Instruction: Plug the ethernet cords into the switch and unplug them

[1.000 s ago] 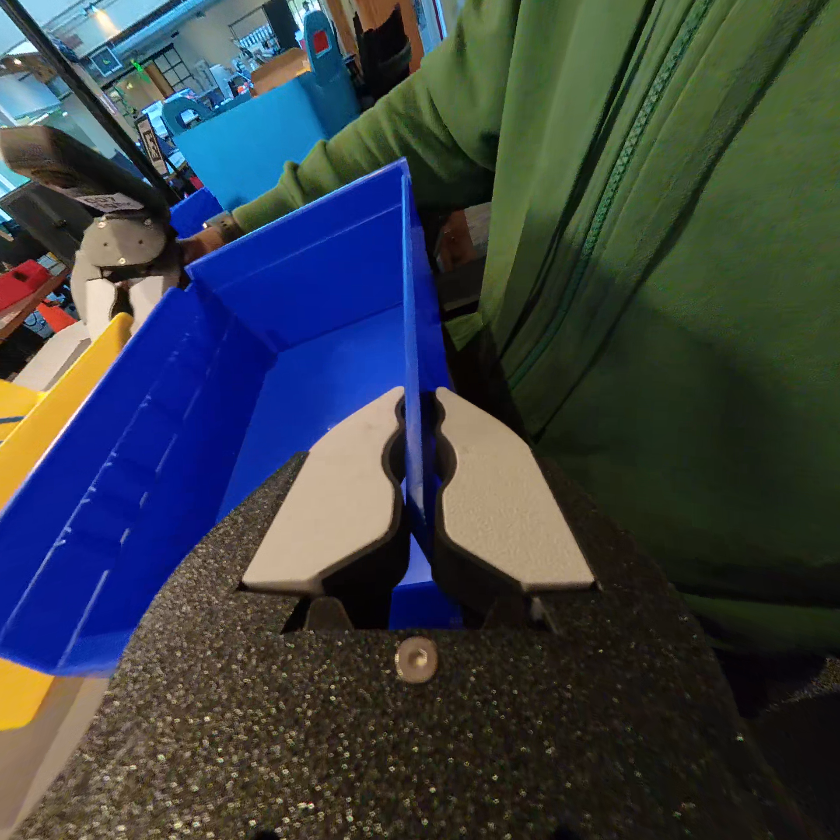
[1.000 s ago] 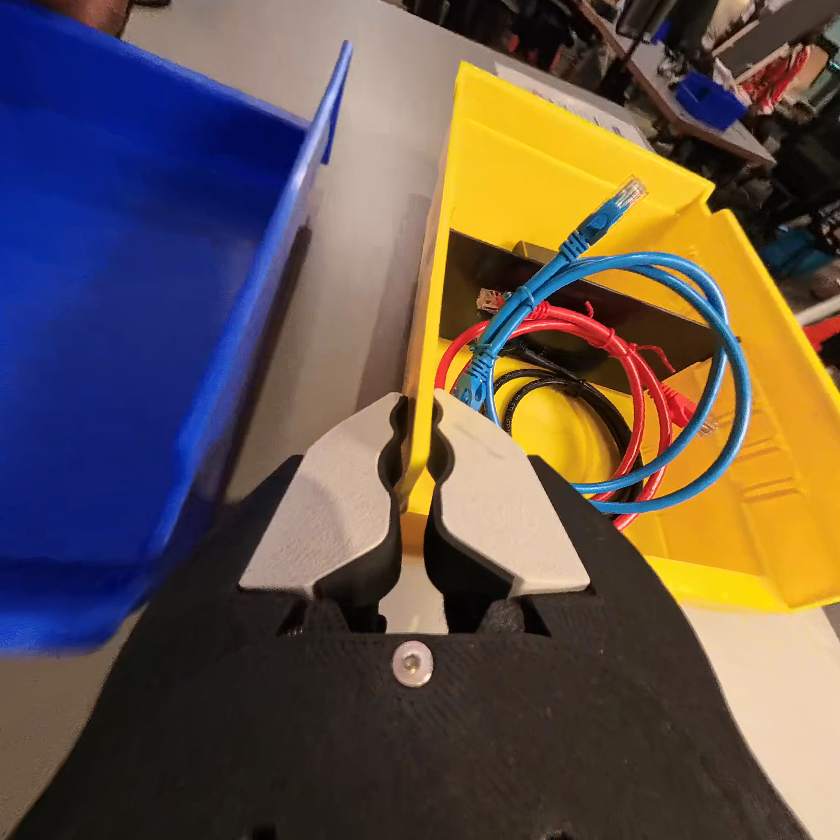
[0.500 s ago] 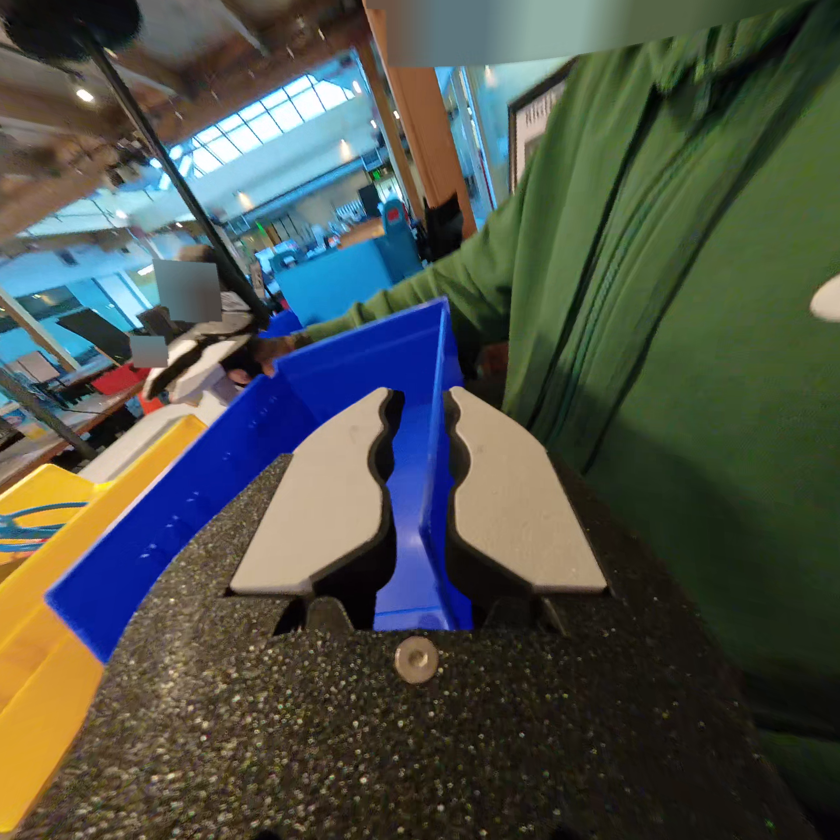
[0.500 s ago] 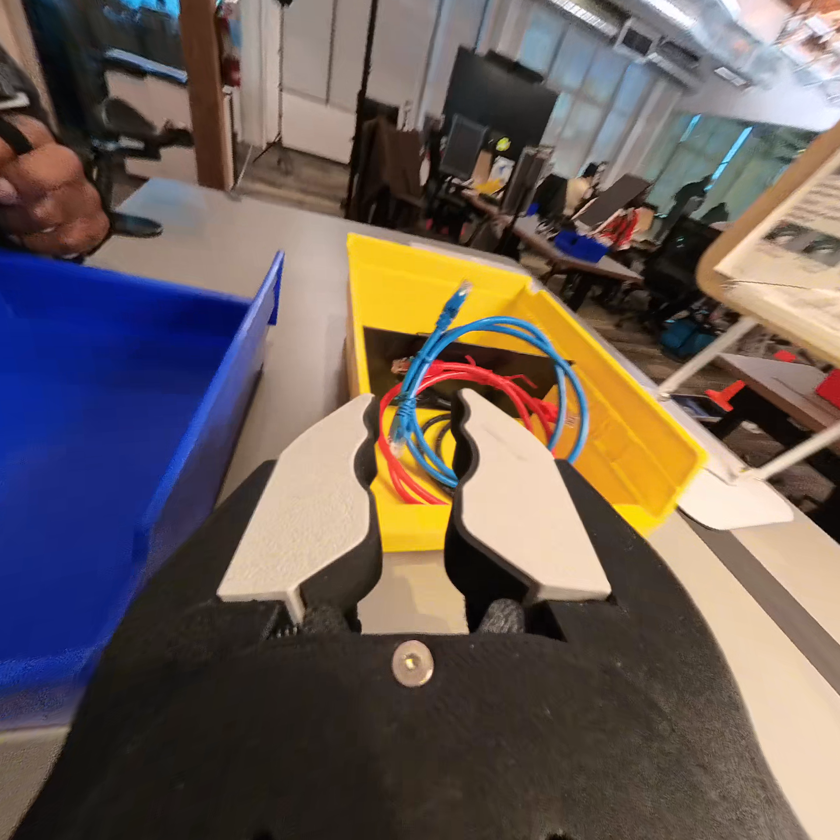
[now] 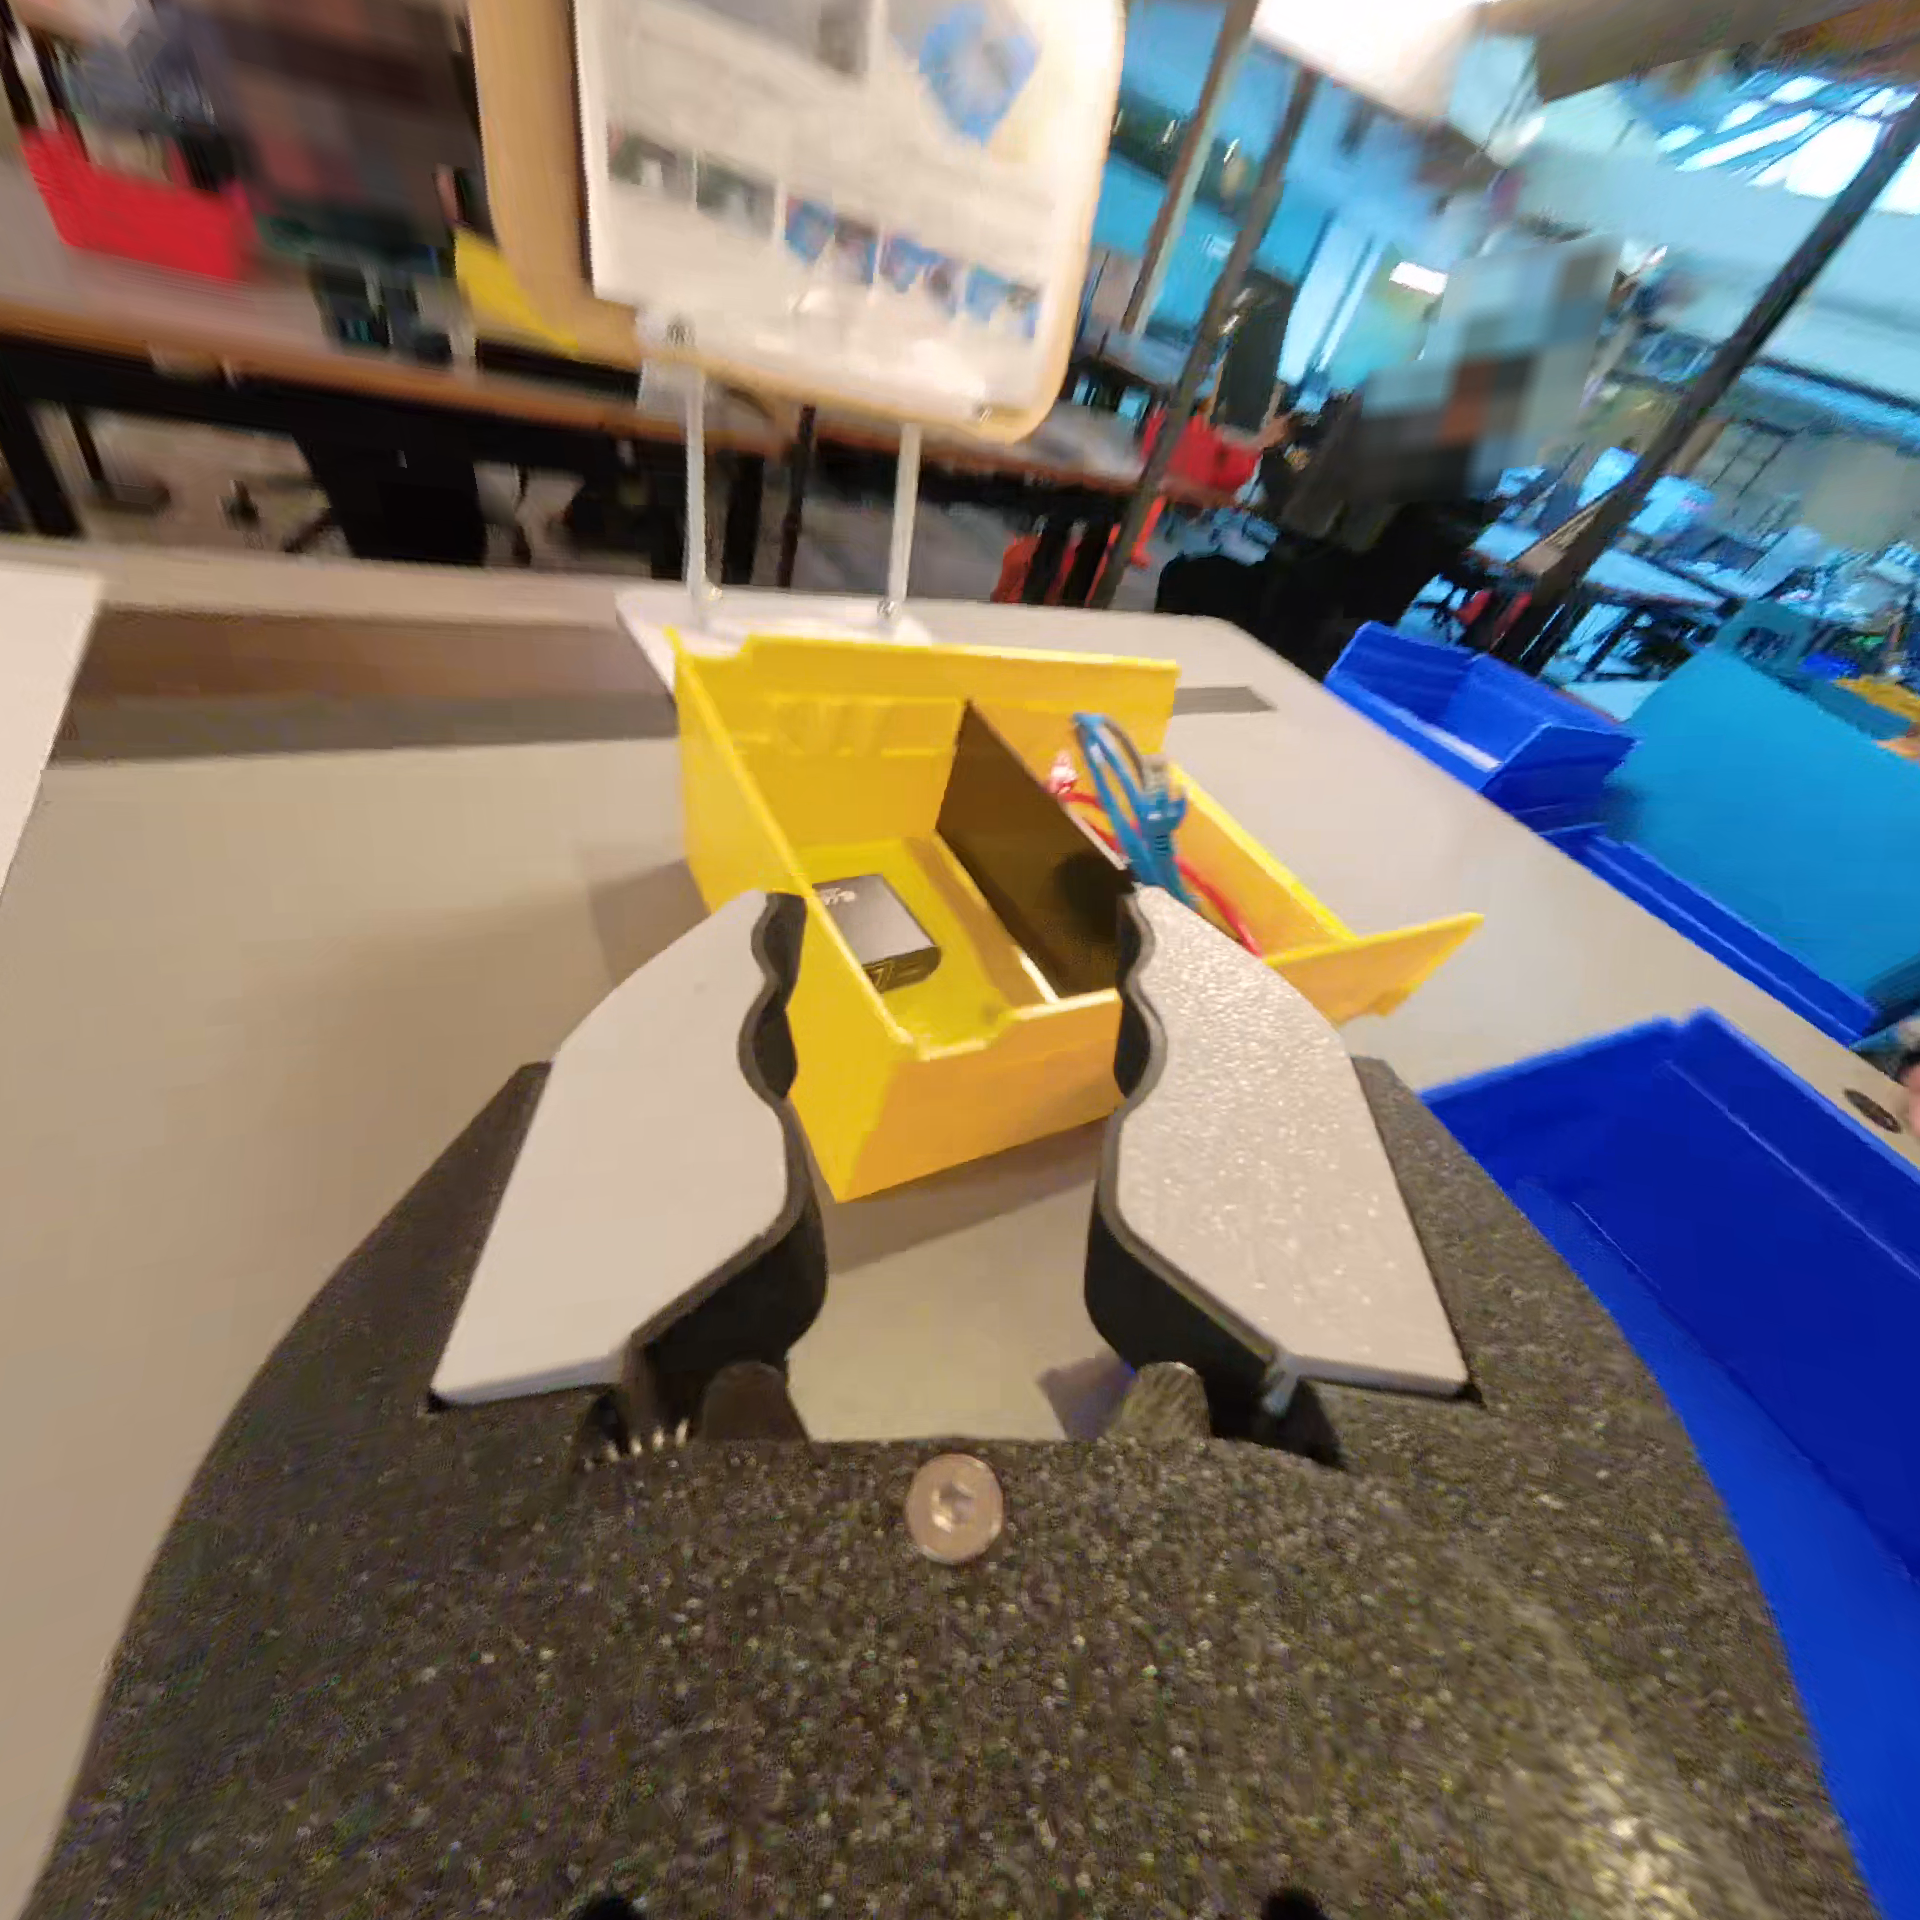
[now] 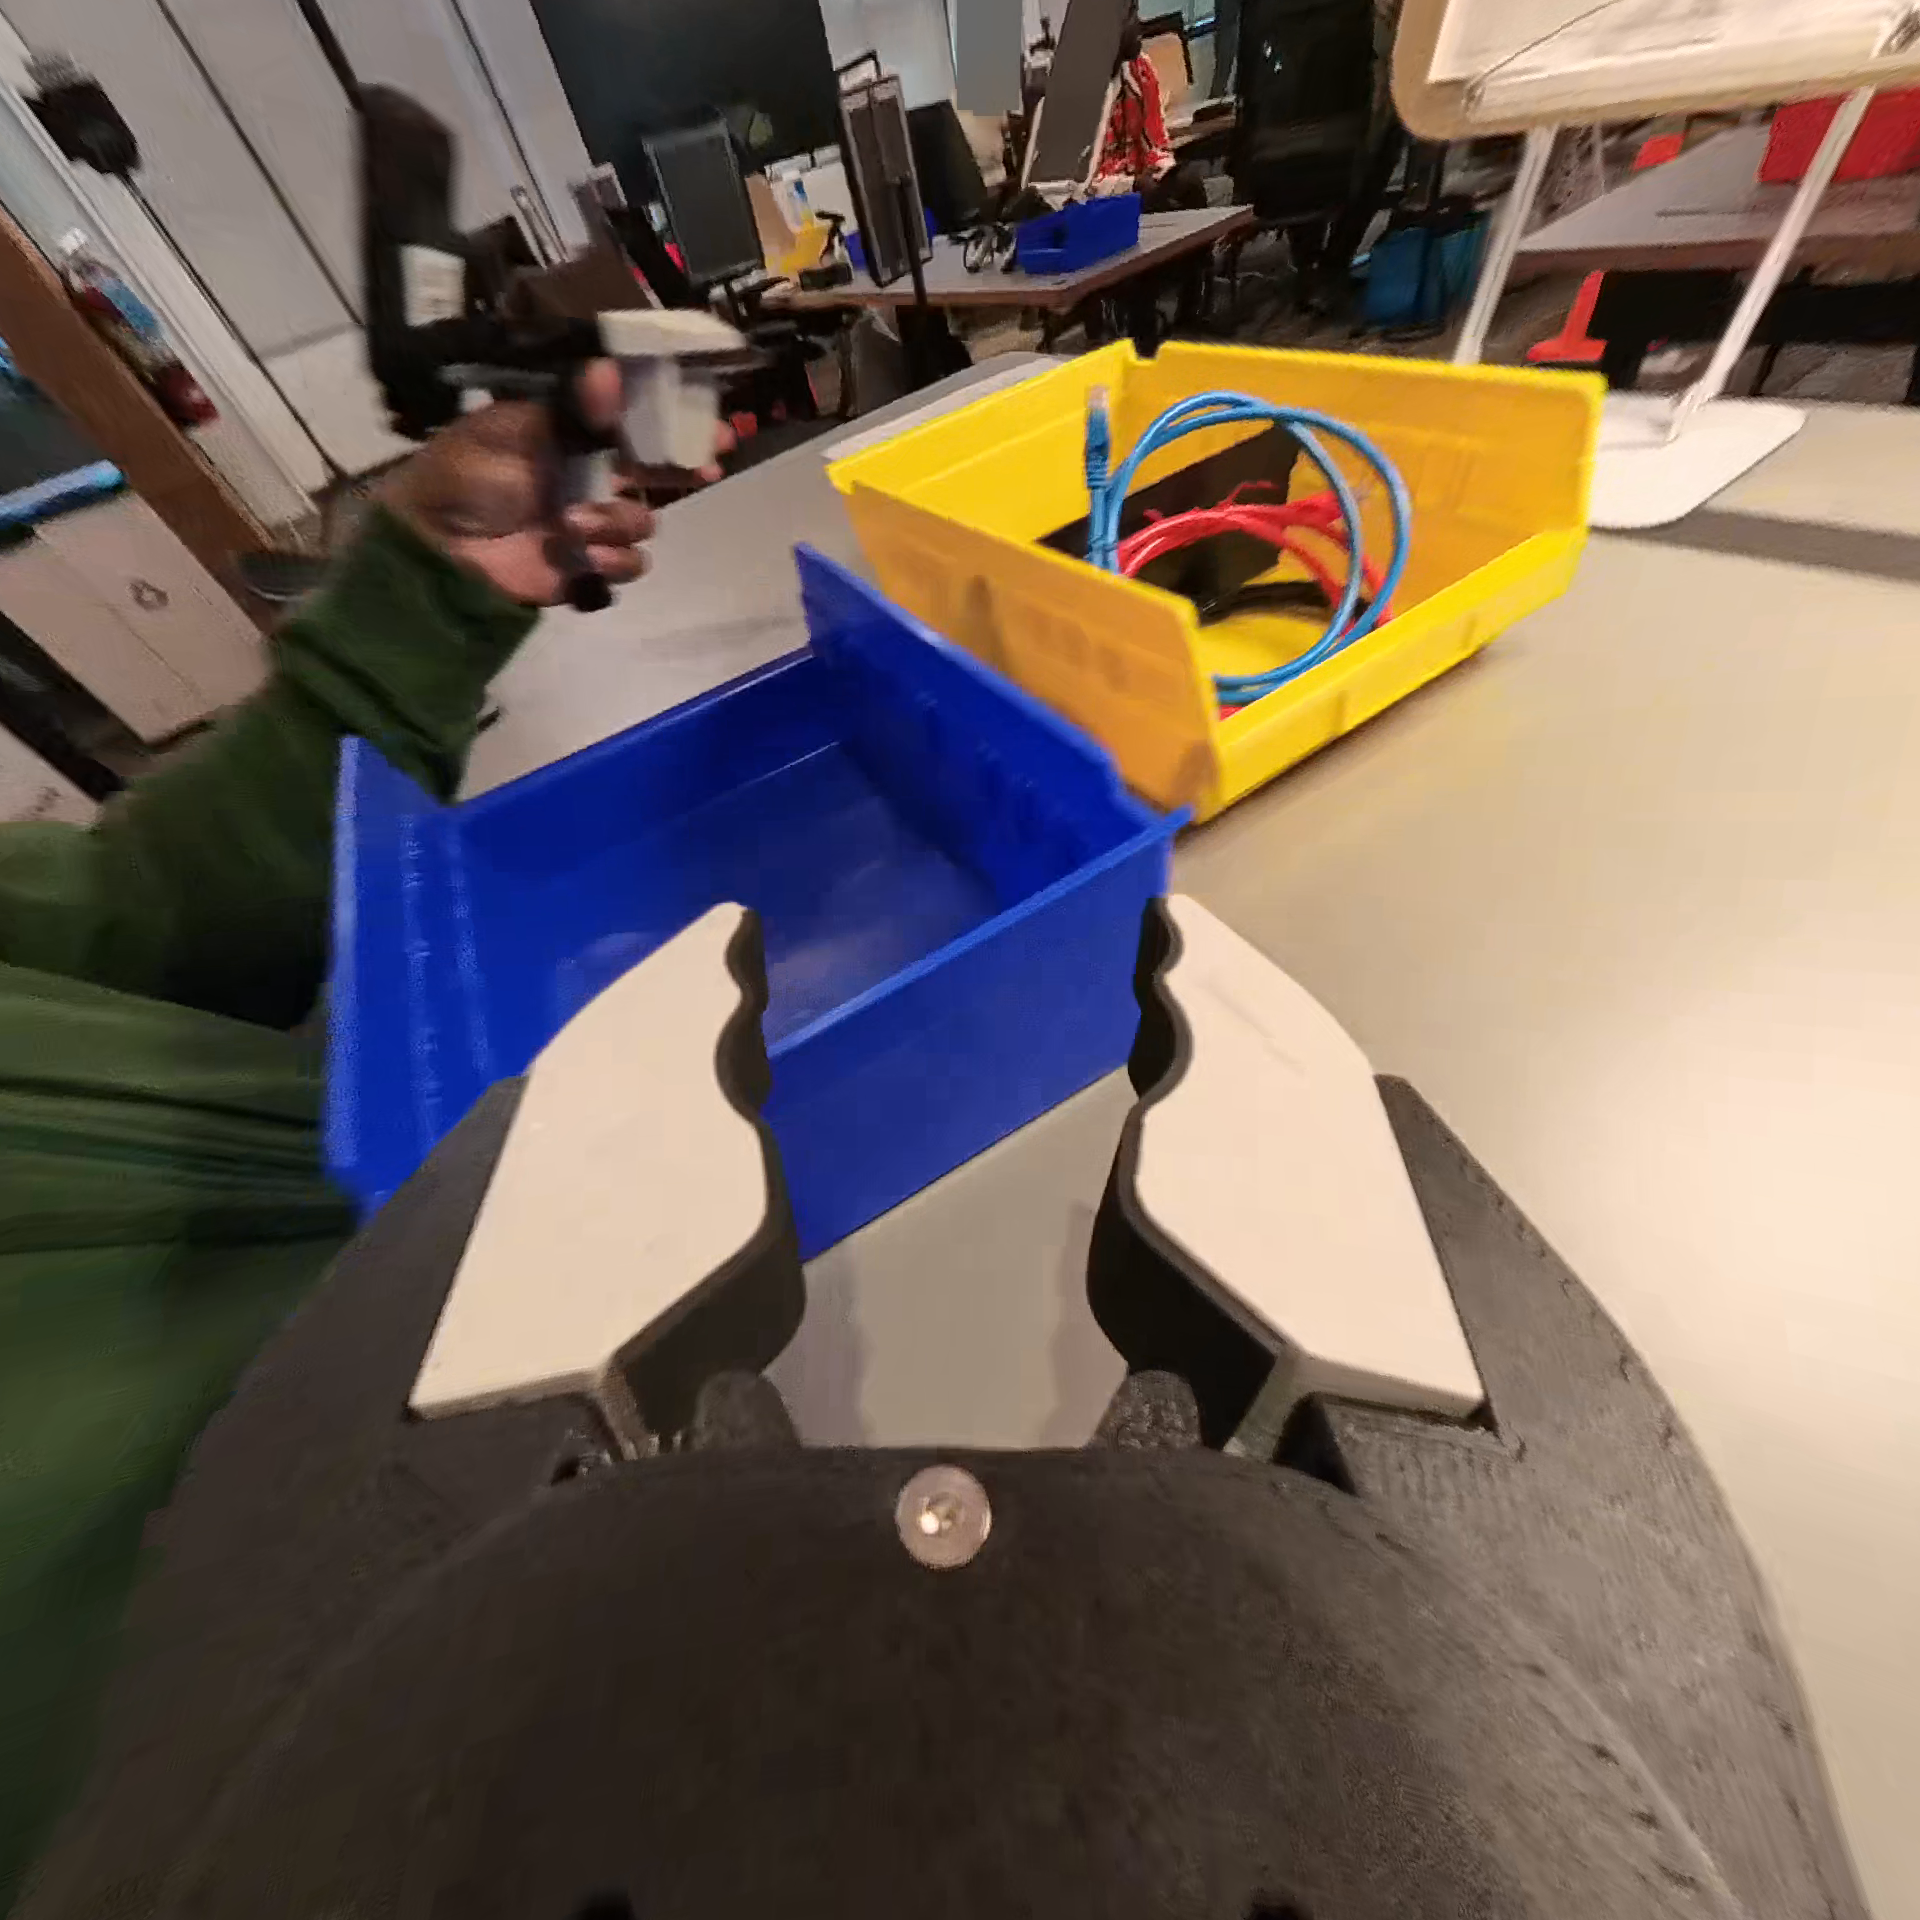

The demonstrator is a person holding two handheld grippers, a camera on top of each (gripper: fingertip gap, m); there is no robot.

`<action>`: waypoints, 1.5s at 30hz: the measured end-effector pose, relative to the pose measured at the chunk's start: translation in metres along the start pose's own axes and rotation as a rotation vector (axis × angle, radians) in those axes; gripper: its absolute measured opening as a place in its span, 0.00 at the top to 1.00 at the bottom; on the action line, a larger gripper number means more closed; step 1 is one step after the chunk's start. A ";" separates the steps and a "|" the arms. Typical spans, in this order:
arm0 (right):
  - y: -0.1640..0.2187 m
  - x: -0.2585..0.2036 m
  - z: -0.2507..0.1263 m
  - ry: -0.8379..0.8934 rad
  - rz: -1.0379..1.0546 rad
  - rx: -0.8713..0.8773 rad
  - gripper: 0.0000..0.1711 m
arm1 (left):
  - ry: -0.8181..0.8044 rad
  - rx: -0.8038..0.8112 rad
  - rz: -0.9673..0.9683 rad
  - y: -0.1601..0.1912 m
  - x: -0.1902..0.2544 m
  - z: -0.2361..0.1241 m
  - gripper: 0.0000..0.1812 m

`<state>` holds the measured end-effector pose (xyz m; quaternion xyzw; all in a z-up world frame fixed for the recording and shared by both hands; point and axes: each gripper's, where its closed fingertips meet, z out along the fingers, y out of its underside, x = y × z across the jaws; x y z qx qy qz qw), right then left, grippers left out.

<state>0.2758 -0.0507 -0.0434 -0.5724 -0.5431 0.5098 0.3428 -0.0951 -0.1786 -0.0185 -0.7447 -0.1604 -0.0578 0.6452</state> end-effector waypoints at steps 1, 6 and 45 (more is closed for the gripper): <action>0.006 -0.010 -0.003 -0.013 0.033 0.008 0.59 | -0.013 -0.051 -0.026 0.003 -0.006 0.014 0.65; 0.031 -0.030 0.019 -0.084 0.105 -0.069 0.55 | -0.111 -0.303 -0.019 0.029 -0.033 0.065 0.58; 0.033 0.047 -0.032 0.303 -0.357 -0.349 0.79 | -0.213 -0.375 0.151 0.041 -0.101 0.044 0.97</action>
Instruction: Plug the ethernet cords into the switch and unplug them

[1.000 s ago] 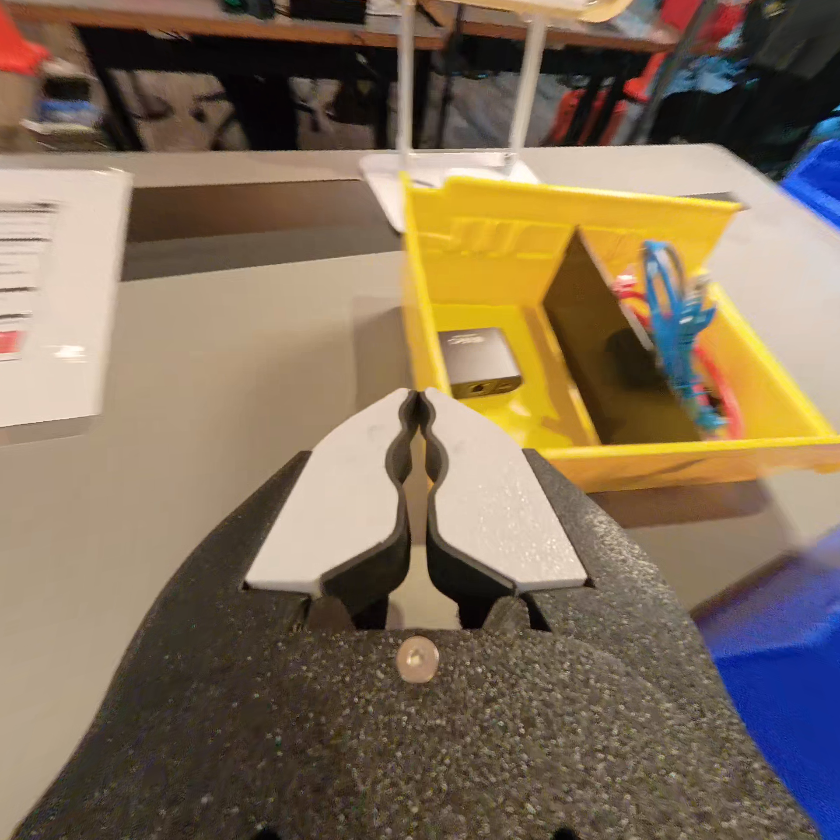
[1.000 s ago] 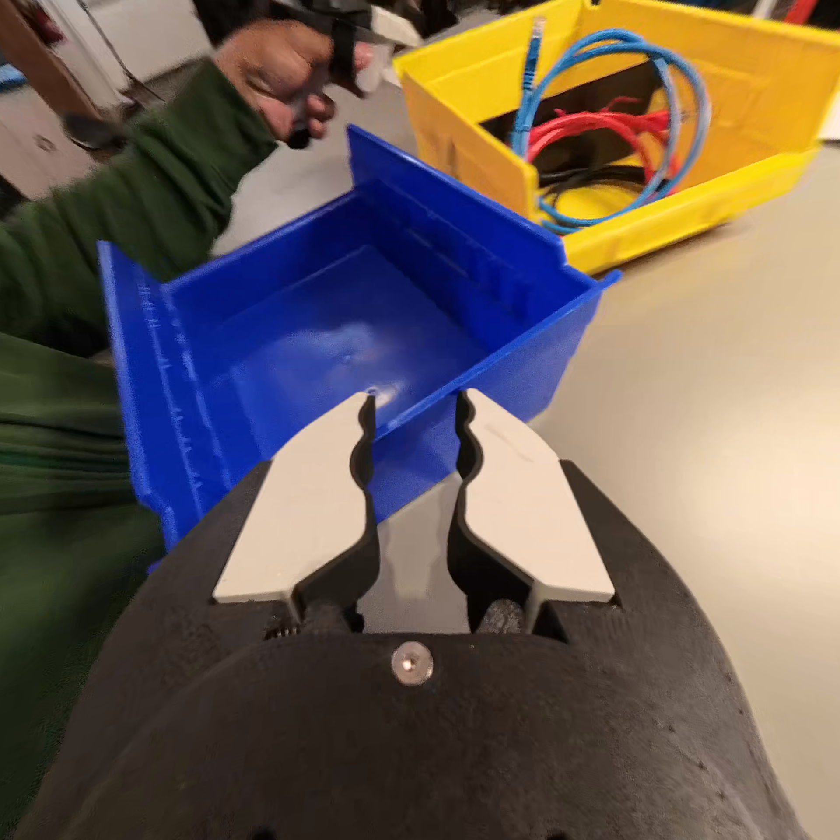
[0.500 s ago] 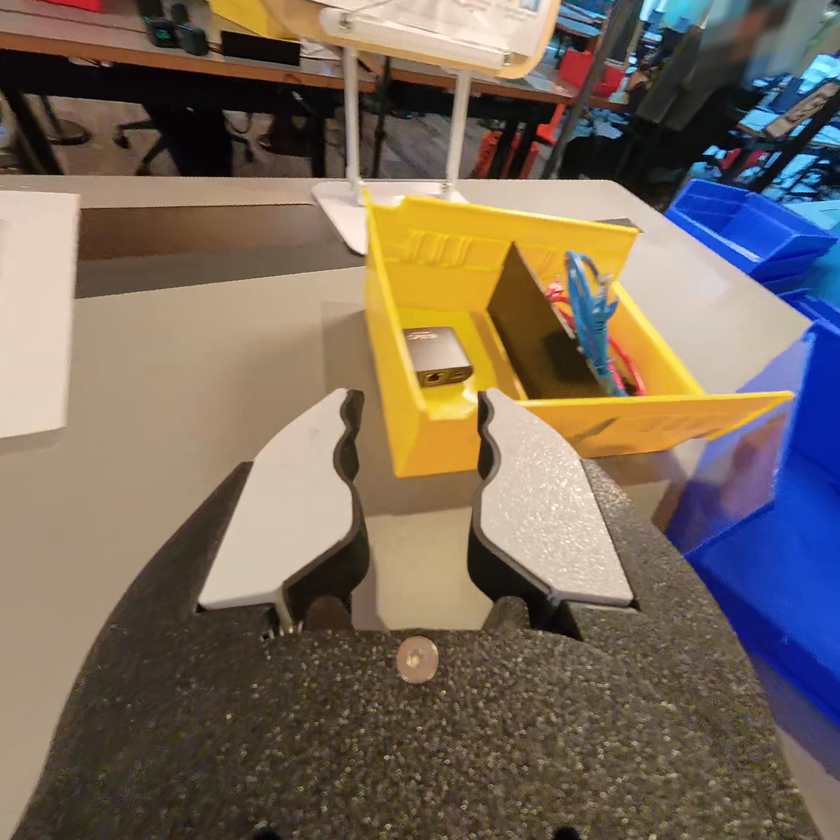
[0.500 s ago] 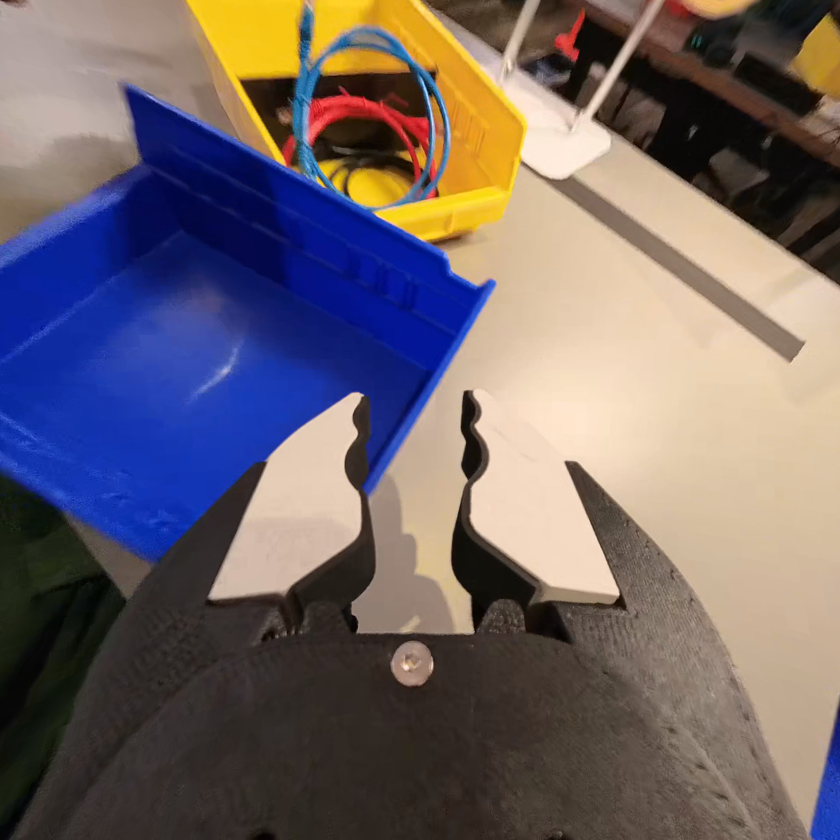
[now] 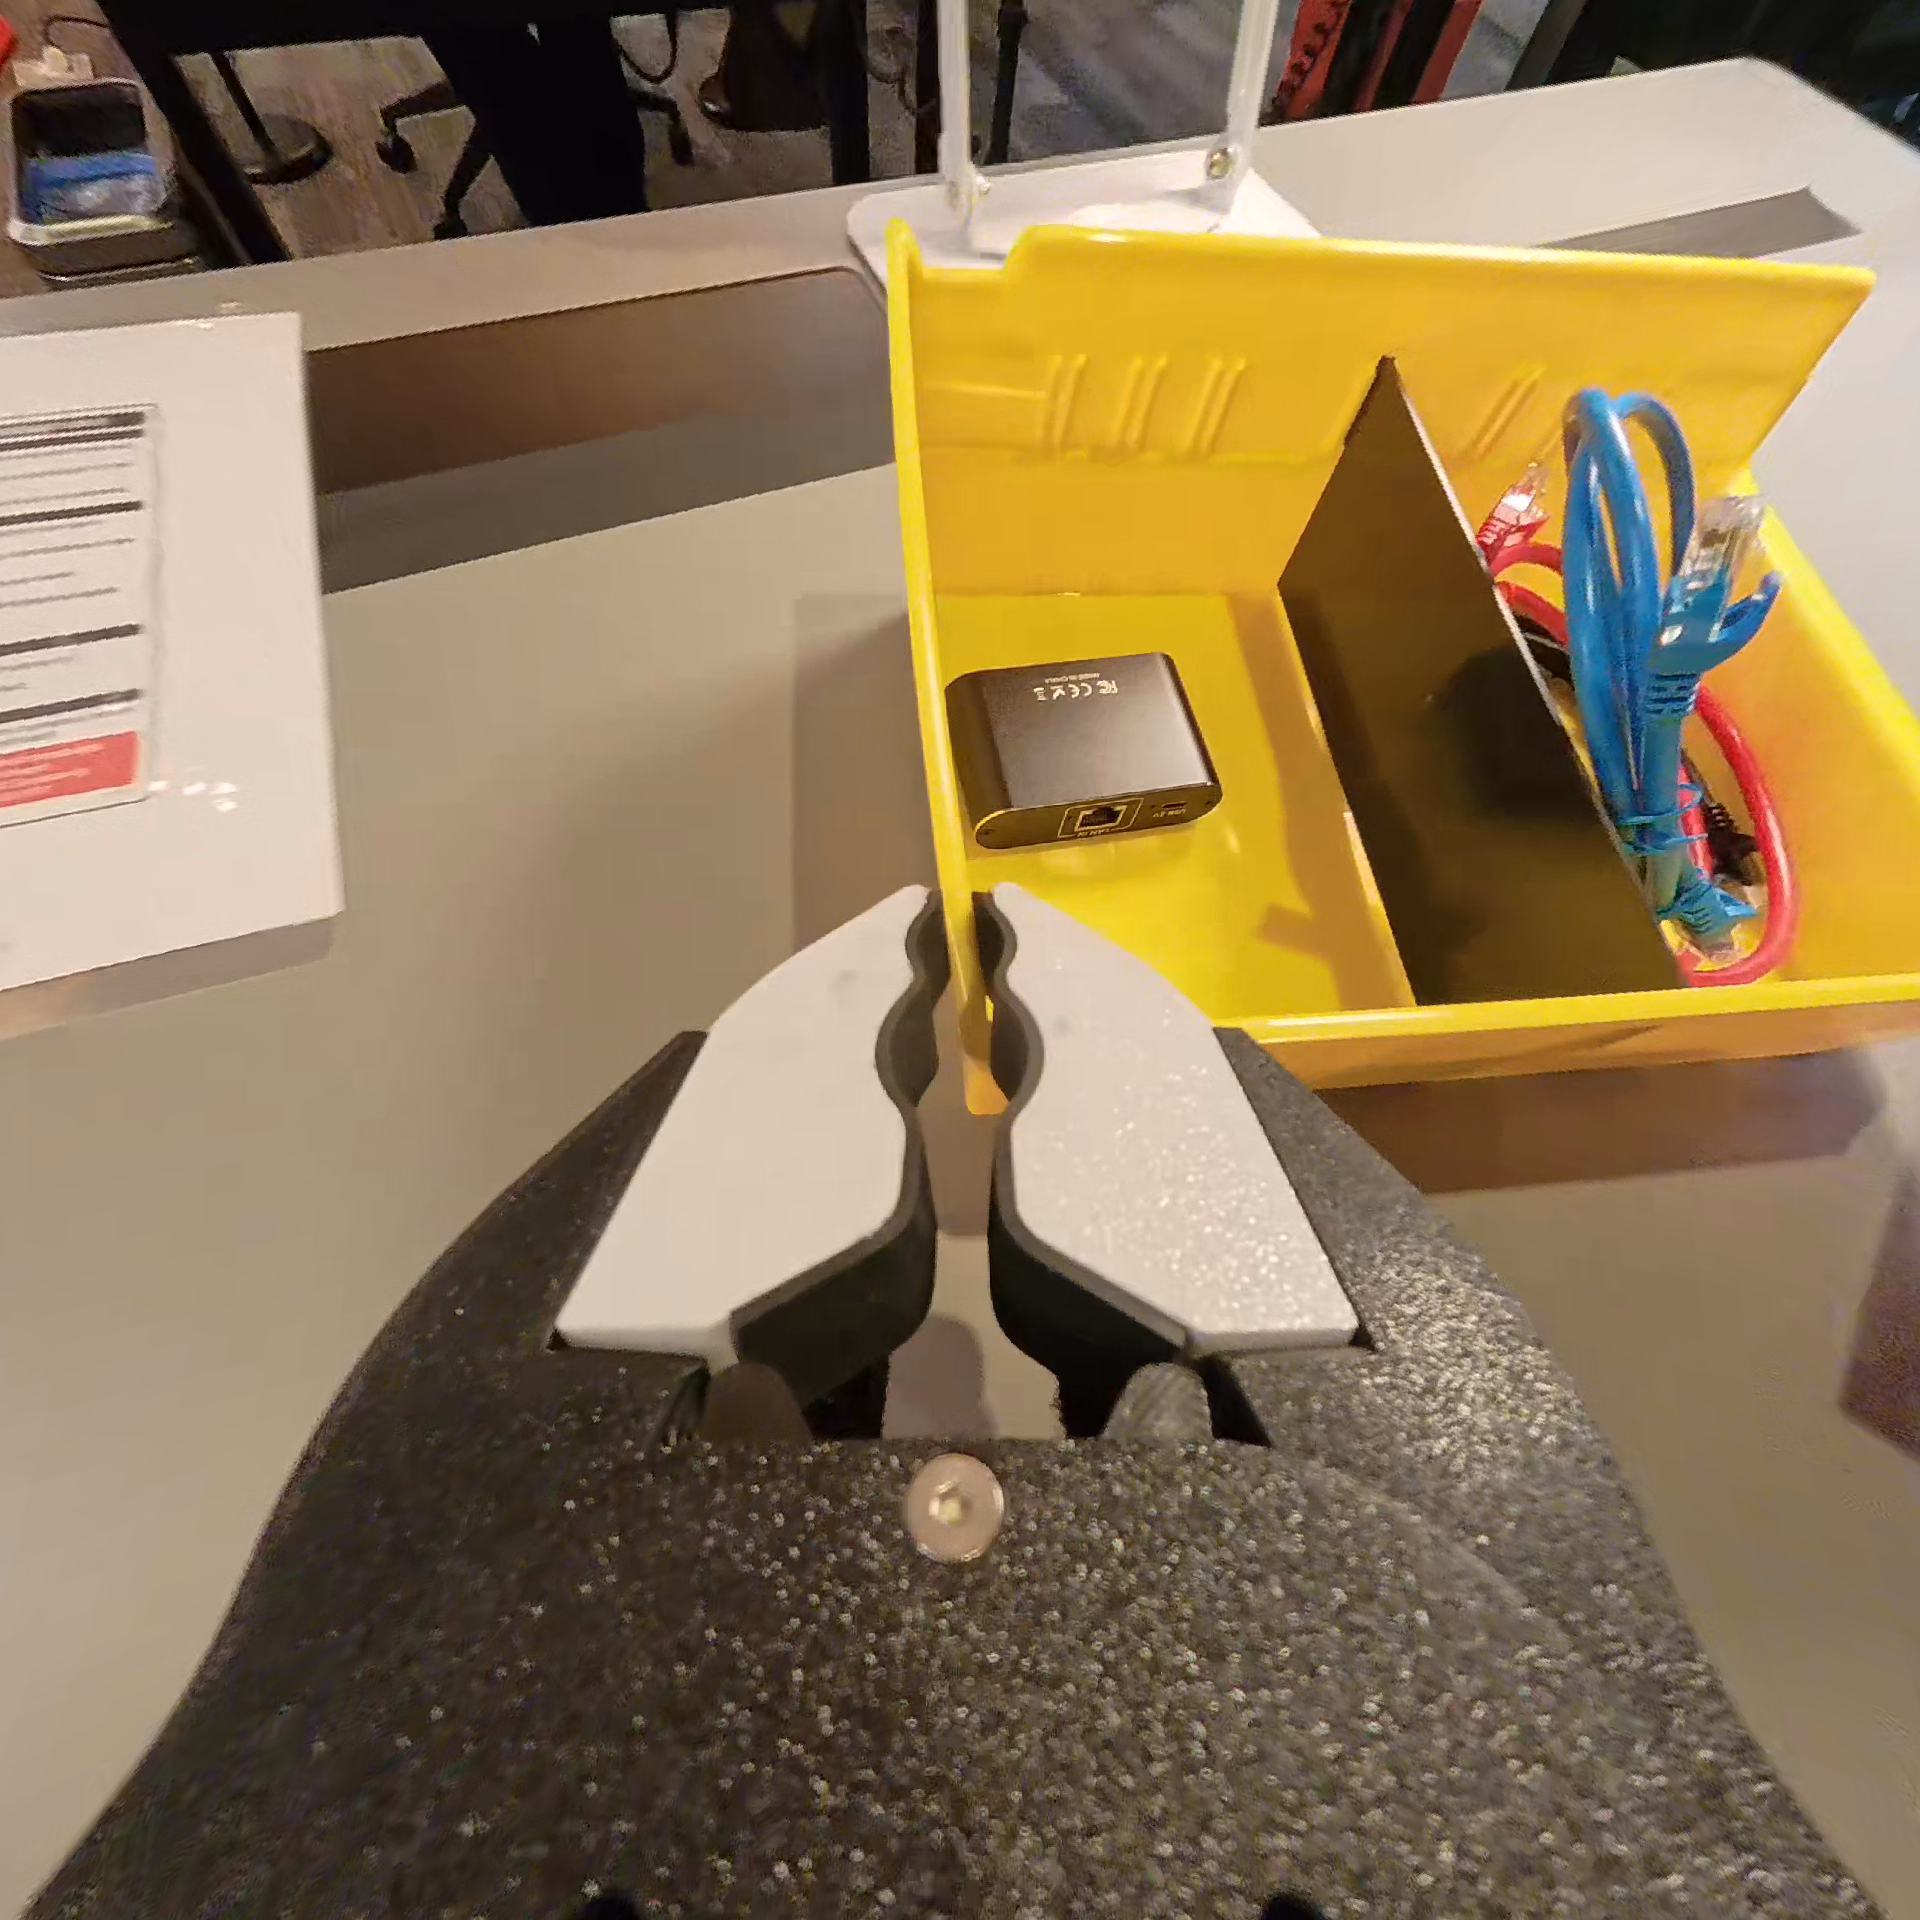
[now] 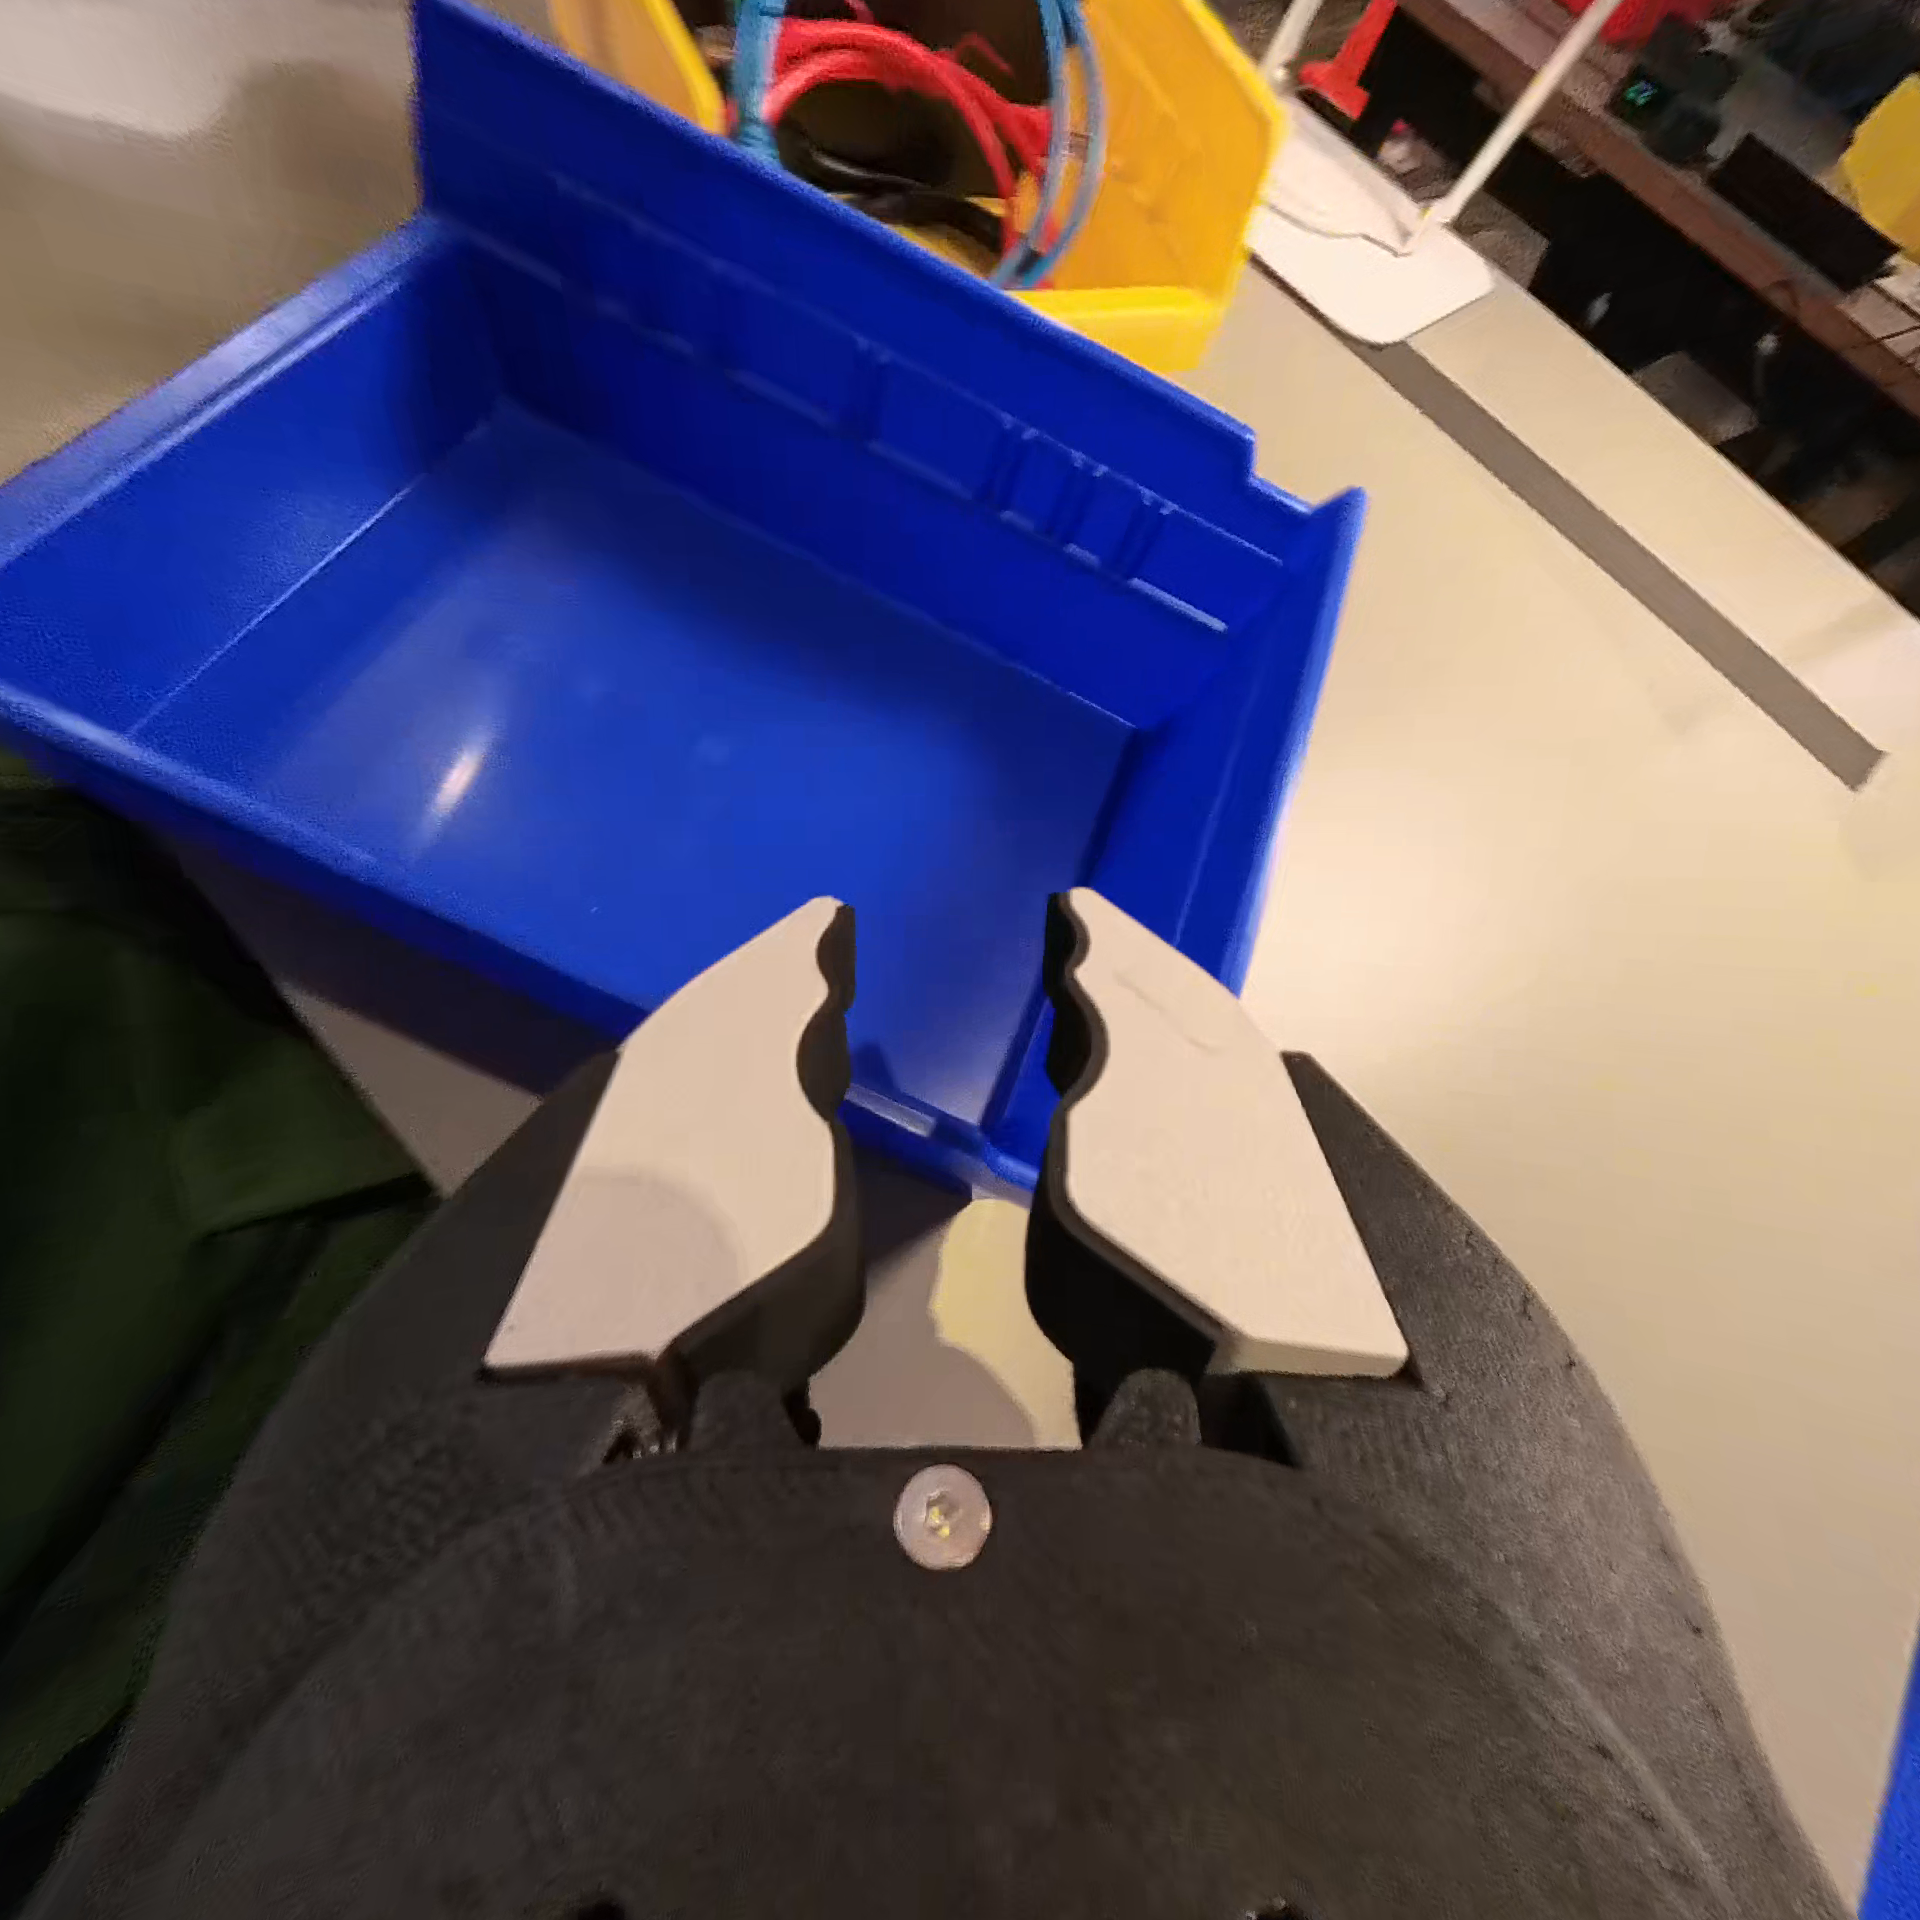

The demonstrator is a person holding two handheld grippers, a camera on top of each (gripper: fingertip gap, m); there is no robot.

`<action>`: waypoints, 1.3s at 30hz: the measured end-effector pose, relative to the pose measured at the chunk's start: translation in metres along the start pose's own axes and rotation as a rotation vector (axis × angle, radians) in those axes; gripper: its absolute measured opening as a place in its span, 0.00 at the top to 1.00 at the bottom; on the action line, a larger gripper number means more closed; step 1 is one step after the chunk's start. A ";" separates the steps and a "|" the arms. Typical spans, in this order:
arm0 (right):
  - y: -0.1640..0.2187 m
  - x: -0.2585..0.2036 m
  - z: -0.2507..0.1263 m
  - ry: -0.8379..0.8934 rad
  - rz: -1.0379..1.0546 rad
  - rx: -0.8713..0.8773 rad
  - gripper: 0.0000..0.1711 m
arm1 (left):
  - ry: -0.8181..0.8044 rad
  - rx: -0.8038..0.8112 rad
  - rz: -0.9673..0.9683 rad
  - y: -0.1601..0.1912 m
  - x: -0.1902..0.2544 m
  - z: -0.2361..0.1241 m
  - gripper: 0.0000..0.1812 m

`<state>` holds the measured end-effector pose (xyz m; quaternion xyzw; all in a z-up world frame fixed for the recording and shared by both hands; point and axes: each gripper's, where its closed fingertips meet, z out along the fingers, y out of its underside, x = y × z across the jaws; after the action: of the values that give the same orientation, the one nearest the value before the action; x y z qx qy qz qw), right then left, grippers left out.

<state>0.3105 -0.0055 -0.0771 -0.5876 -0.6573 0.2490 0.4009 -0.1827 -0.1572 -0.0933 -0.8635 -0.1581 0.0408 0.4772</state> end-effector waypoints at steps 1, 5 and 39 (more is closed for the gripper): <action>0.002 0.010 0.000 0.020 0.006 0.006 0.79 | -0.011 -0.005 0.009 0.003 -0.009 -0.006 0.97; 0.017 0.067 -0.001 0.163 -0.006 0.006 0.76 | -0.075 -0.021 0.074 0.015 -0.053 -0.034 0.96; -0.010 -0.016 -0.005 0.409 0.004 -0.024 0.49 | -0.630 0.174 0.077 0.084 0.002 -0.125 0.62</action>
<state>0.3088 -0.0238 -0.0702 -0.6321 -0.5640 0.1175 0.5182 -0.1332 -0.2989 -0.0956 -0.7696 -0.2613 0.3373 0.4750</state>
